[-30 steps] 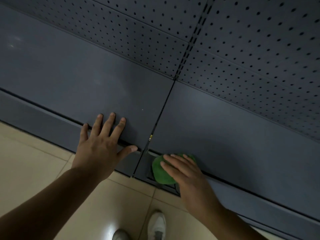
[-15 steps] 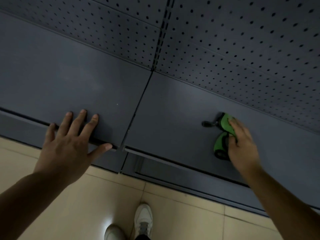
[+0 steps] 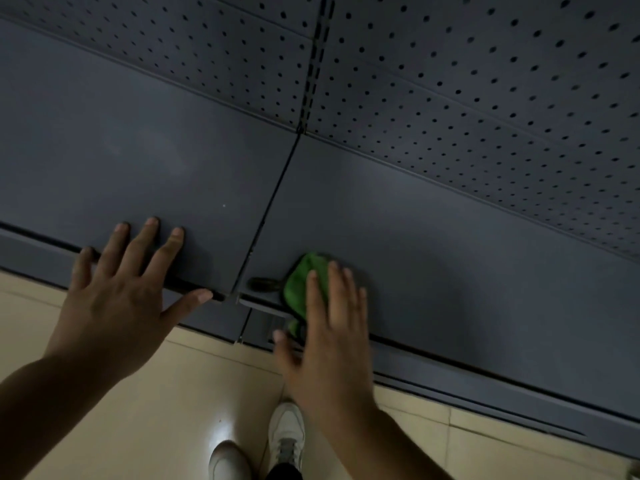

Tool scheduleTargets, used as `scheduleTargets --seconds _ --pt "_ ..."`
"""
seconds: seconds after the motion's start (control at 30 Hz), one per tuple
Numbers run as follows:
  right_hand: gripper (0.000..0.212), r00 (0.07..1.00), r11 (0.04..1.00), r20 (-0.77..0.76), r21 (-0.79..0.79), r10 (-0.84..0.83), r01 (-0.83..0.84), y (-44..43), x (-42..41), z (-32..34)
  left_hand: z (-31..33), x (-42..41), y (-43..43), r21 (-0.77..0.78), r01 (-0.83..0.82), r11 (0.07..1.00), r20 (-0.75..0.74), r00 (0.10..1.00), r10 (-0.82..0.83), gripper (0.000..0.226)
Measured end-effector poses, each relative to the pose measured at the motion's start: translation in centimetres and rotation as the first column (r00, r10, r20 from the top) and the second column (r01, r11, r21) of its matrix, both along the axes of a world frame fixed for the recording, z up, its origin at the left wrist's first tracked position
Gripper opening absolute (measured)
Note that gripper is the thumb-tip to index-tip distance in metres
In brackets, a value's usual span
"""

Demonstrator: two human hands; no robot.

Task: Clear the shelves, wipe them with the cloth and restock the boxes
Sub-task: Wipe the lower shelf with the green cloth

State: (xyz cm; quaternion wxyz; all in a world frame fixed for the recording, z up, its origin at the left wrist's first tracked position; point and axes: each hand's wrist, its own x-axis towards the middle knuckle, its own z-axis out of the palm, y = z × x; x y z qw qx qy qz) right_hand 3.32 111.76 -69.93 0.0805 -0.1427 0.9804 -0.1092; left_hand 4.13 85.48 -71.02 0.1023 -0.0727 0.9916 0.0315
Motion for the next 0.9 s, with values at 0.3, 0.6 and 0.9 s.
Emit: scheduleTargets --seconds 0.3,0.6,0.9 --pt "0.076 0.948 0.912 0.031 -0.283 0.318 -0.296 -7.0 -3.3 -0.3 1.4 -0.1 0.4 -0.023 0.016 1.000 0.059 0.998 -0.015 0.092" --pt "0.039 0.965 0.752 0.259 -0.629 -0.037 0.198 0.2 -6.1 5.2 1.9 -0.1 0.5 0.037 -0.005 0.999 0.101 0.995 0.001 0.096" --pt "0.041 0.986 0.842 0.057 -0.530 0.157 -0.104 -1.5 -4.2 3.4 4.1 -0.2 -3.6 0.082 -0.119 0.989 0.011 0.993 0.119 0.083"
